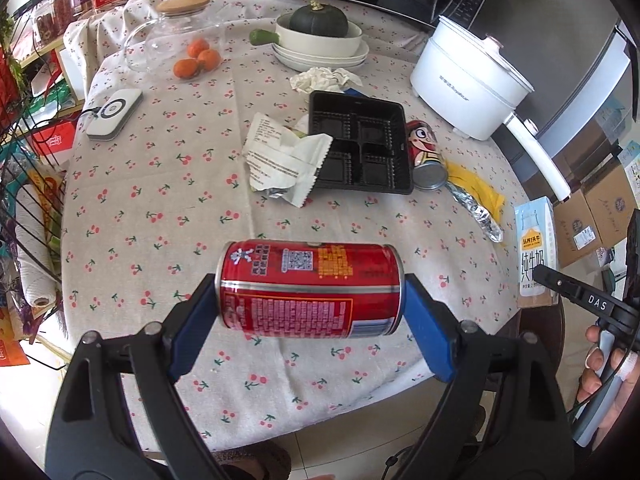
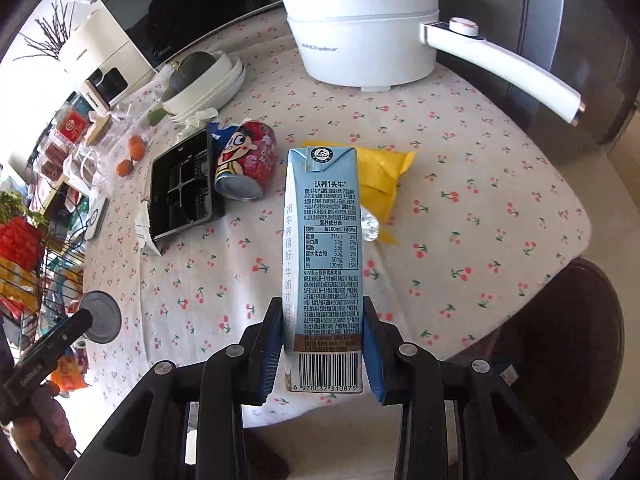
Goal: Collect trash
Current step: 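Carry the red can and milk carton over the brown bin with both tools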
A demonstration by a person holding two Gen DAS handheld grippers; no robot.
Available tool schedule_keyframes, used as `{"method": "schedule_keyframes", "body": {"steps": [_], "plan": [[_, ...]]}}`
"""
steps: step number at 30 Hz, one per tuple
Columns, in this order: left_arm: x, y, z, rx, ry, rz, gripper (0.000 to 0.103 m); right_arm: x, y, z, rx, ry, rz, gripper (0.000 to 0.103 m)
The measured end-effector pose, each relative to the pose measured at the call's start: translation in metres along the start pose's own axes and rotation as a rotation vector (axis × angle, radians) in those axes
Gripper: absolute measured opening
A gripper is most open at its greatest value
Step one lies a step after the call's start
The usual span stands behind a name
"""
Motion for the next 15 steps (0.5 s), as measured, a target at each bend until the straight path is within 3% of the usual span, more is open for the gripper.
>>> {"method": "schedule_keyframes", "body": {"steps": [4,12,15], "plan": [[-0.027,-0.003,0.002,0.001,-0.007,0.044,0.089,-0.03,-0.005,-0.015,-0.022,-0.019,0.015,0.037],[-0.086,-0.011,0.001,-0.02,-0.02,0.125,0.089,-0.058,-0.006,-0.044,-0.062,0.047,0.029,0.037],[-0.112,-0.018,0.001,-0.029,-0.031,0.162,0.089,-0.075,-0.01,-0.053,-0.065,0.034,0.034,0.037]]}}
Point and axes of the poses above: each gripper's, at about its wrist camera, not at the fingertips, and z roughly the way its jaws point, x to its left, y to its top, the point moved 4 cm from there along z, roughly the way its jaws point, and after that the axes turned 6 degrees about y, right-handed, at the moved point
